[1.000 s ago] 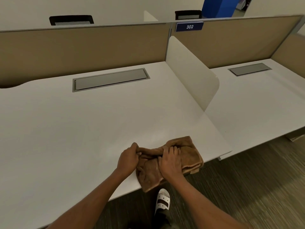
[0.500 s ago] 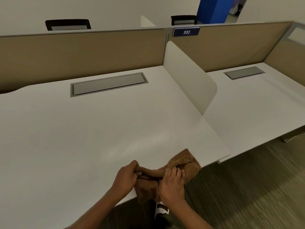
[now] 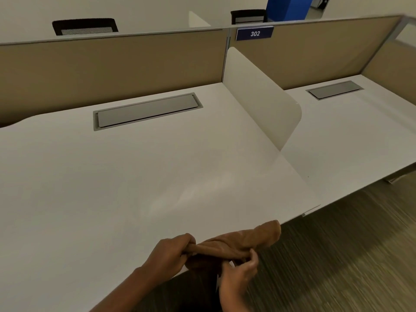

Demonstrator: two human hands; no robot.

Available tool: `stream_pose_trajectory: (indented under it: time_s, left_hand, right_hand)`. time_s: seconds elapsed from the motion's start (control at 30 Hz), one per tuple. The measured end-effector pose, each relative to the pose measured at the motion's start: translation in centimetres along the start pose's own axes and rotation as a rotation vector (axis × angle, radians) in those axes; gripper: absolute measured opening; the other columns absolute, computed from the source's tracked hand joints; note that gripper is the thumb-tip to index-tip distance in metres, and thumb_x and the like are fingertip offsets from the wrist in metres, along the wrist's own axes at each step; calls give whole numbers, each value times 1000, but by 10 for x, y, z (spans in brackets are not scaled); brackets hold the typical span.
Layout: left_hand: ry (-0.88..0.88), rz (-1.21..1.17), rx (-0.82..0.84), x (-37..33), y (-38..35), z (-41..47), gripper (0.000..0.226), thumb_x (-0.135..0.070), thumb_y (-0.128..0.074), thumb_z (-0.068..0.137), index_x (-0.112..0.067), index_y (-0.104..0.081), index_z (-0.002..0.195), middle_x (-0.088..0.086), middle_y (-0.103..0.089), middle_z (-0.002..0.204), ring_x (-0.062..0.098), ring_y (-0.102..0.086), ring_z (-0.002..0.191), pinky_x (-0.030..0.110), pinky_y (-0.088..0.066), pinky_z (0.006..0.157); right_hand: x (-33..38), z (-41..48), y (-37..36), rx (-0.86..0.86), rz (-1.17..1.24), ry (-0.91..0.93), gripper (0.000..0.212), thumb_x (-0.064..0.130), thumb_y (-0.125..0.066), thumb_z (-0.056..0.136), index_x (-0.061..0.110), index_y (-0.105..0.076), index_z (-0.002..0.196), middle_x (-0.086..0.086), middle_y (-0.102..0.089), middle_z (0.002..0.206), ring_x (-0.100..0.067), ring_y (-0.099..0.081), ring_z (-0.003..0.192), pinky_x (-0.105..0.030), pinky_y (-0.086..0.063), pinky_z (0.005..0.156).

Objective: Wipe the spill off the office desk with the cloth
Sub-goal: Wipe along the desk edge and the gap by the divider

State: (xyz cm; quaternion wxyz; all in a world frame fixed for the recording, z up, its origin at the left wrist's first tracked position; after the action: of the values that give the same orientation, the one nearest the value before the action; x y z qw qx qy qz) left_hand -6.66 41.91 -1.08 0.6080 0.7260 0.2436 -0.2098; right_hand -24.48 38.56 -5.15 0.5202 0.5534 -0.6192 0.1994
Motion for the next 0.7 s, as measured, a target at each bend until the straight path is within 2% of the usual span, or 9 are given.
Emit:
stream_pose_trajectory:
  time_s: [0.07, 0.13, 0.23, 0.37, 0.47, 0.53, 0.6, 0.7]
  left_hand:
    - [-10, -12, -37, 0, 4, -1, 26, -15, -58, 84, -39, -52, 93, -29, -51, 74, -1, -51, 65, 9, -37, 60]
    - [-27, -34, -87, -3, 9, 0, 28, -10, -61, 79, -35, -55, 91, -33, -51, 71, -2, -51, 64, 11, -39, 60]
    - [-79, -49, -137, -14, 12, 1, 27, -5, -61, 74, -28, -61, 89, -21, -61, 75, -2, -50, 66, 19, -42, 61]
    - [-188, -122, -165, -27, 13, 4, 23, -4, -60, 78, -26, -59, 84, -11, -61, 81, 2, -50, 74, 21, -43, 64]
    - [-122, -254, -132, -29, 11, 5, 36, -1, -57, 83, -37, -54, 87, -17, -61, 80, 6, -56, 76, 16, -43, 64]
    - [-98, -310, -136, -31, 10, 5, 42, -3, -58, 86, -44, -50, 85, -20, -61, 78, 6, -57, 73, 14, -41, 60]
    - [-70, -372, -205, -33, 10, 7, 41, -4, -59, 87, -45, -52, 84, -20, -61, 76, 6, -58, 69, 14, -42, 57]
    - [72, -455, -375, -31, 15, 17, 31, -8, -62, 88, -37, -56, 83, -16, -64, 73, 4, -61, 70, 11, -44, 56]
  right_hand:
    - [3, 8, -7, -53, 208, -230, 75, -8, -73, 74, 7, -36, 137, -23, -49, 129, -36, -56, 109, -50, -48, 97]
    - [6, 10, -14, -24, 276, -324, 67, -7, -68, 79, 9, -36, 136, -20, -54, 120, -36, -58, 100, -53, -49, 95]
    - [11, 11, -16, -39, 270, -241, 63, -11, -66, 77, 12, -40, 130, -16, -57, 112, -29, -61, 90, -47, -53, 89]
    - [19, 21, -4, -72, 199, -84, 55, -14, -64, 75, 11, -46, 121, -13, -61, 104, -24, -65, 85, -43, -57, 80]
    - [25, 25, 6, -61, 128, 37, 55, -16, -60, 77, 8, -42, 123, -16, -56, 109, -28, -62, 91, -48, -57, 83]
    - [30, 27, 9, -52, 111, 134, 56, -13, -60, 78, 19, -39, 119, -12, -53, 111, -25, -61, 93, -43, -58, 80]
    - [40, 35, 7, -25, 95, 260, 58, -9, -63, 78, 31, -36, 111, -4, -51, 109, -22, -59, 95, -35, -56, 79]
    - [58, 56, -6, 104, -79, 438, 52, 7, -72, 78, 22, -40, 116, 0, -49, 111, -23, -56, 104, -31, -52, 86]
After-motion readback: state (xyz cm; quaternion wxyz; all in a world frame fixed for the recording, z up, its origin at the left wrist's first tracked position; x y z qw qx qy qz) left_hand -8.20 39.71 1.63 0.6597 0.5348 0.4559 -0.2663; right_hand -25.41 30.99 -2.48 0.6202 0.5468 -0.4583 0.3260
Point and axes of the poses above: each hand's wrist, its own z-axis towards the middle knuckle, its own y-axis out of the back of the hand, x = y × z, the point moved 1 cm from there along z, towards the middle knuckle
